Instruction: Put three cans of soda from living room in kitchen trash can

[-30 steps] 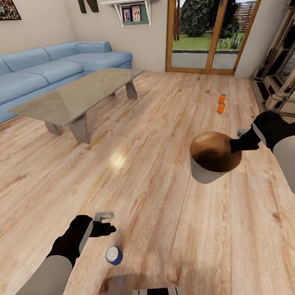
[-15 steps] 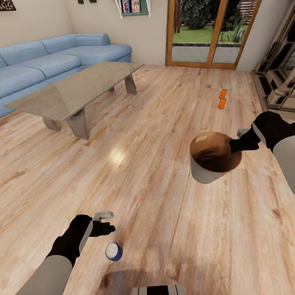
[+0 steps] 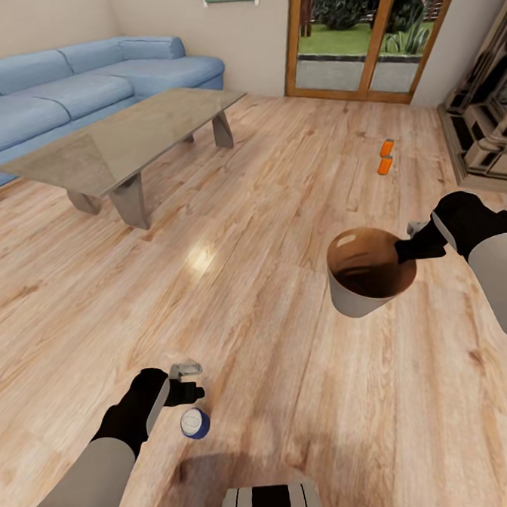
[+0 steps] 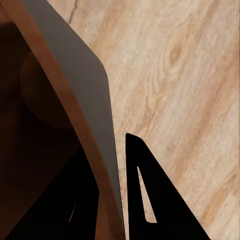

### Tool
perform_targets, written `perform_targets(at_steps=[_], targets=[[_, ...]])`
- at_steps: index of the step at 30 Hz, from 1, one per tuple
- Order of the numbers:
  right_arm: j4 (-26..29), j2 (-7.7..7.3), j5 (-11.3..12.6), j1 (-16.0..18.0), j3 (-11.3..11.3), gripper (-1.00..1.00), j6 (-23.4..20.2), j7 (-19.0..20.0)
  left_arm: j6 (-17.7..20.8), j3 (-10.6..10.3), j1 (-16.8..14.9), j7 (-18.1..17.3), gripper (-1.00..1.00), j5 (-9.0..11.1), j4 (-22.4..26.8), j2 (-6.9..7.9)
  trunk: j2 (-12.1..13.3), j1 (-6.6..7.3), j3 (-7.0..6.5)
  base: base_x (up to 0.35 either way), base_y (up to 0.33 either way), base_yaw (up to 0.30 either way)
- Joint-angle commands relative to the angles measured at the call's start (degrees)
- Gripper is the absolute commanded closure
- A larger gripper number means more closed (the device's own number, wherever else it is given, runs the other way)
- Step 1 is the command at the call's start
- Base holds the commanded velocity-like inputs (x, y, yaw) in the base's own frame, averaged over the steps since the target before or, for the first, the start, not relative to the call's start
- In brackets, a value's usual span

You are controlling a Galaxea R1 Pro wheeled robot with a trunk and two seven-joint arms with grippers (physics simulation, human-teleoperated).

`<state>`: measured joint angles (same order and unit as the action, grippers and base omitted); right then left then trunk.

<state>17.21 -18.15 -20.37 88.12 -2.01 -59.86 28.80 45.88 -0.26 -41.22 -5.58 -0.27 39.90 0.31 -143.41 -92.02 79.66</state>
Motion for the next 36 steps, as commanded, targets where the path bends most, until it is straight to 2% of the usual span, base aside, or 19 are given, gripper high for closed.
perform_targets(at_steps=[1, 6, 16, 26, 32, 36], targets=[[0.0, 0.02, 0.8, 0.0, 0.2, 1.00, -0.1, 0.1, 0.0, 0.0, 0.0, 0.2, -1.00, 0.0, 0.0, -0.06, 0.0, 0.01, 0.09, 0.000, 0.000, 0.000], [0.0, 0.04, 0.8, 0.0, 0.1, 1.00, -0.1, 0.1, 0.0, 0.0, 0.0, 0.6, -1.00, 0.0, 0.0, -0.12, 0.0, 0.01, 0.54, 0.000, 0.000, 0.000], [0.0, 0.04, 0.8, 0.0, 0.0, 1.00, -0.1, 0.1, 0.0, 0.0, 0.0, 0.7, -1.00, 0.1, 0.0, -0.14, -0.1, -0.25, 3.66, 0.000, 0.000, 0.000], [0.0, 0.00, 0.8, 0.0, 0.0, 1.00, -0.1, 0.1, 0.0, 0.0, 0.0, 0.6, -1.00, 0.1, 0.0, -0.14, -0.1, -0.25, 4.57, 0.000, 0.000, 0.000], [0.0, -0.03, 0.8, 0.0, 0.0, 1.00, -0.1, 0.1, 0.0, 0.0, 0.0, 0.7, -1.00, 0.2, 0.0, -0.14, -0.2, -0.40, 6.44, 0.000, 0.000, 0.000], [0.0, -0.04, 0.8, 0.0, -0.1, 1.00, -0.1, 0.1, 0.0, 0.0, 0.0, 0.7, -1.00, 0.2, 0.0, -0.14, -0.2, -0.40, 6.80, 0.000, 0.000, 0.000]])
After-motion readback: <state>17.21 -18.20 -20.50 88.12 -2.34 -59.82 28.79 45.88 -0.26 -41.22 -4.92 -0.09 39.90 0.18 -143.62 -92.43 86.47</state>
